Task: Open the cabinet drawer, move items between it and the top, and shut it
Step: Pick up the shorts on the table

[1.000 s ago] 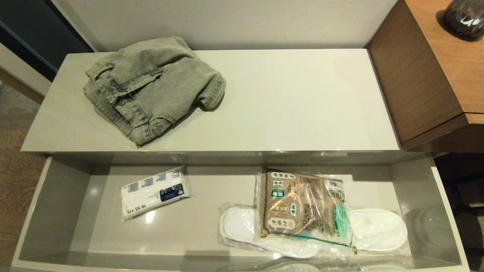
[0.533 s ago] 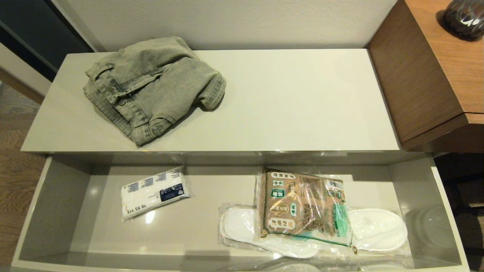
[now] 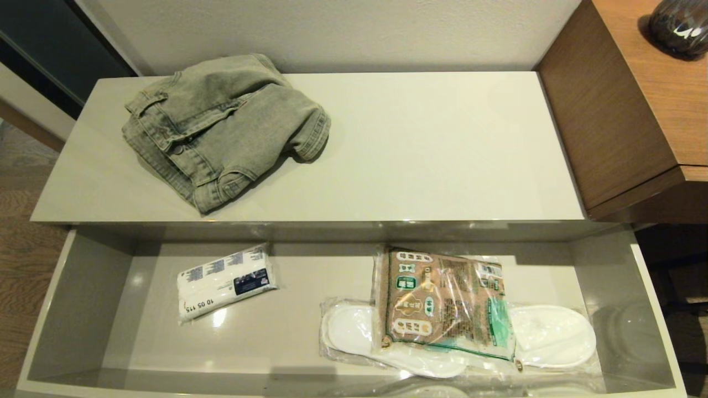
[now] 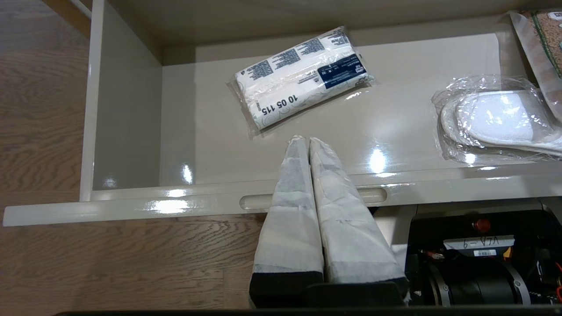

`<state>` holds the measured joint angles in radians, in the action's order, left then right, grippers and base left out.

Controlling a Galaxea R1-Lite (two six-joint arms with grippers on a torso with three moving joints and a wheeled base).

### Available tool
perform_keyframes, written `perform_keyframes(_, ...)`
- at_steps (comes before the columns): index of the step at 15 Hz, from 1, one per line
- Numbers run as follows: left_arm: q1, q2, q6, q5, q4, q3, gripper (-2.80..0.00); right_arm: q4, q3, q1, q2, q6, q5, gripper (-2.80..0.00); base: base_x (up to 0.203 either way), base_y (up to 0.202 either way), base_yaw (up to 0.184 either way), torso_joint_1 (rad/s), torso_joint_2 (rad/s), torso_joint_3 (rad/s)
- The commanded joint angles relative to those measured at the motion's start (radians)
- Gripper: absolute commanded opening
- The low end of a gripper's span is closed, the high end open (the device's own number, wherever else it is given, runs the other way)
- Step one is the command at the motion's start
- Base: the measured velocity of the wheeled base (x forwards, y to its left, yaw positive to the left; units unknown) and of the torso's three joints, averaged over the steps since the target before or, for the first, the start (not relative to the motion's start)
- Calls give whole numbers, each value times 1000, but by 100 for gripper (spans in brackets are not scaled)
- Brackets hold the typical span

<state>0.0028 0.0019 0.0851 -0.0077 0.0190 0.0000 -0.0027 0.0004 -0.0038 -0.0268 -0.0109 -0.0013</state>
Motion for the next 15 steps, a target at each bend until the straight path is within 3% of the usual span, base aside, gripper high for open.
perform_keyframes(1, 0, 0, 1, 0, 1, 0, -280, 4, 1, 1, 1, -8, 3, -280, 0, 0, 0, 0, 0, 0)
perform_keyframes(15, 0, 0, 2, 0, 1, 0, -280, 4, 1, -1, 1, 8, -5, -280, 0, 0, 0, 0, 0, 0)
